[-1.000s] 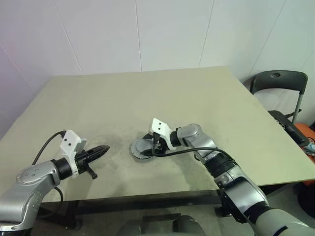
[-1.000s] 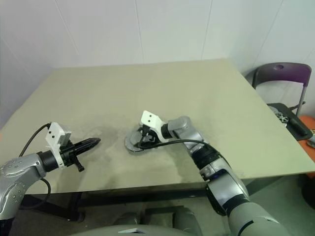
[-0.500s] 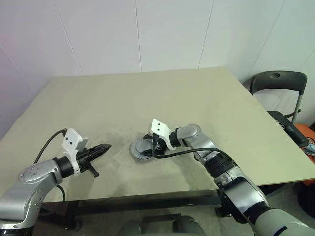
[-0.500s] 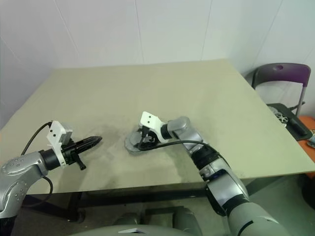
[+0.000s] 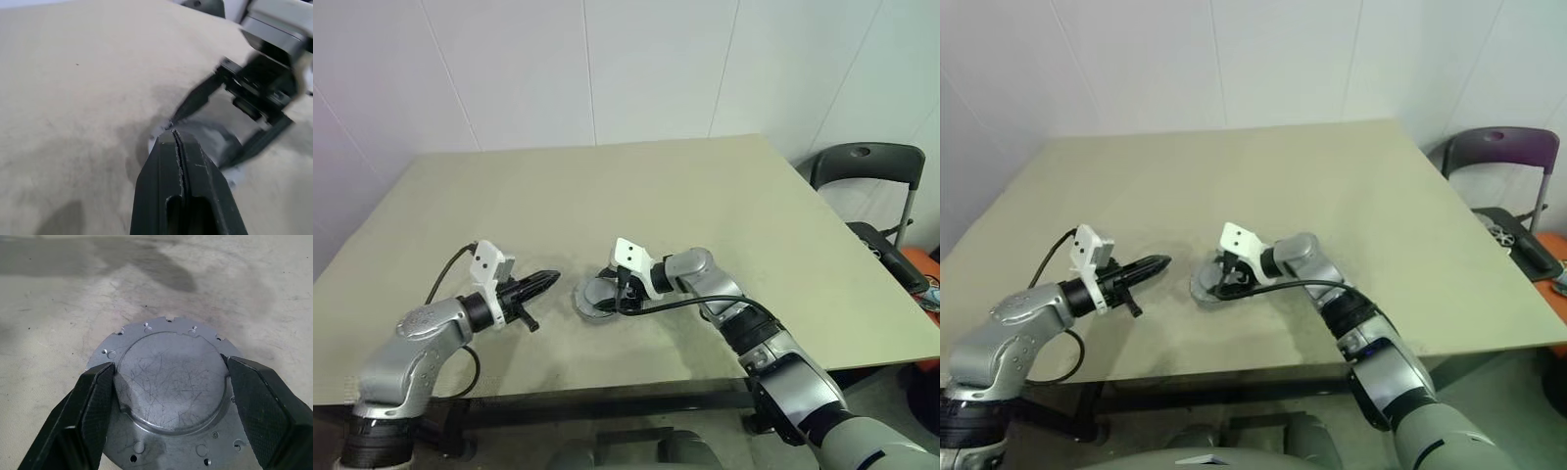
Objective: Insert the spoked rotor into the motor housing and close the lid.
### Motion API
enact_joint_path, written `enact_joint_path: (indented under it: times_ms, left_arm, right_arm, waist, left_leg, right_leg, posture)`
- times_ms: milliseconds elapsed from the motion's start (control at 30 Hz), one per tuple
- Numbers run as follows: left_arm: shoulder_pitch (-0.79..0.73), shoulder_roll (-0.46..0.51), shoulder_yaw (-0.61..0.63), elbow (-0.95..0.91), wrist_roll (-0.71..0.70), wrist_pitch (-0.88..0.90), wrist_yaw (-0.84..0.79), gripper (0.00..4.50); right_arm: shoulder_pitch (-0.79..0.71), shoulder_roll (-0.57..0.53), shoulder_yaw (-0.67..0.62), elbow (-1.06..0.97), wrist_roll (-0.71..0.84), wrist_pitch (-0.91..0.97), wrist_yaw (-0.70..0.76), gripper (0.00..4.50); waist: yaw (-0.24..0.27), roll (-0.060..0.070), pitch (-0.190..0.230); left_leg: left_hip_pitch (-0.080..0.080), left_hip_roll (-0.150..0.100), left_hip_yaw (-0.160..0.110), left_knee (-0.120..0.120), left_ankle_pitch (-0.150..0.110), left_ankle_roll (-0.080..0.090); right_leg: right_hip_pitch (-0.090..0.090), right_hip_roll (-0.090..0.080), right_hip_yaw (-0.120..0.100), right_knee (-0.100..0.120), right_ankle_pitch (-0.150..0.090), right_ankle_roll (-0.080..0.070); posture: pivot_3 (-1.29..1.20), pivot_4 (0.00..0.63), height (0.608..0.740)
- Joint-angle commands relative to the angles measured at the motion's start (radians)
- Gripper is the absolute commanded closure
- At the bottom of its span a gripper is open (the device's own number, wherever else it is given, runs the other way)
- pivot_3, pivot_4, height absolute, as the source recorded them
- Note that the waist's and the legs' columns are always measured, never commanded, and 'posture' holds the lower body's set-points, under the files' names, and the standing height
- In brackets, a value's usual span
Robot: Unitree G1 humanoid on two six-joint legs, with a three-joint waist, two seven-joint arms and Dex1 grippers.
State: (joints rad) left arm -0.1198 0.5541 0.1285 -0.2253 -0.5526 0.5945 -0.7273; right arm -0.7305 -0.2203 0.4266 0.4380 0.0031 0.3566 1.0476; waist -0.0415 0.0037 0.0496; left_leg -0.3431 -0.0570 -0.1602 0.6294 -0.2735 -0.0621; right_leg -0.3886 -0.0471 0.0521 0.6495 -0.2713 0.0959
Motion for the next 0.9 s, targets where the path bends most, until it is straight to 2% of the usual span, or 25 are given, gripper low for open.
enact_joint_path:
  times_ms: [33,267,533,900]
  left_arm:
    - [-0.058,-0.025,-0.021,0.079,0.02,-0.042,-0.017,4.5]
    - [-0.088,-0.054,-0.086,0.162,0.047,-0.039,-0.057,4.5]
    - [-0.06,-0.032,-0.185,0.205,0.172,-0.087,-0.067,4.5]
    - [-0.039,-0.018,-0.226,0.205,0.225,-0.078,-0.067,4.5]
  right_arm:
    - [0.002,-0.004,0.01,0.019,-0.019,0.009,0.0,1.24]
    - [0.005,-0.002,0.008,0.012,-0.018,0.016,-0.004,1.24]
    - [0.01,-0.002,0.01,0.003,-0.017,0.019,-0.004,1.24]
    - [0.008,-0.005,-0.004,-0.018,0.002,0.029,0.01,1.24]
  waist:
    - [0.0,0.0,0.0]
    - [0.0,0.0,0.0]
    - [0.0,0.0,0.0]
    - [0.0,0.0,-0.001]
  left_leg:
    - [0.0,0.0,0.0,0.0,0.0,0.0]
    - [0.0,0.0,-0.001,-0.001,0.0,0.0]
    - [0.0,0.0,-0.002,0.0,0.0,0.0]
    - [0.003,0.0,-0.003,-0.001,0.0,0.0]
  right_leg:
    - [0.0,0.0,0.0,0.0,0.0,0.0]
    - [0.0,0.0,0.0,0.0,0.0,0.0]
    - [0.0,0.0,0.0,0.0,0.0,0.0]
    - [0.003,-0.001,0.0,0.0,-0.001,0.002]
  posture:
    - [0.0,0.0,0.74]
    - [0.0,0.0,0.74]
    - [0.0,0.0,0.74]
    - [0.0,0.0,0.74]
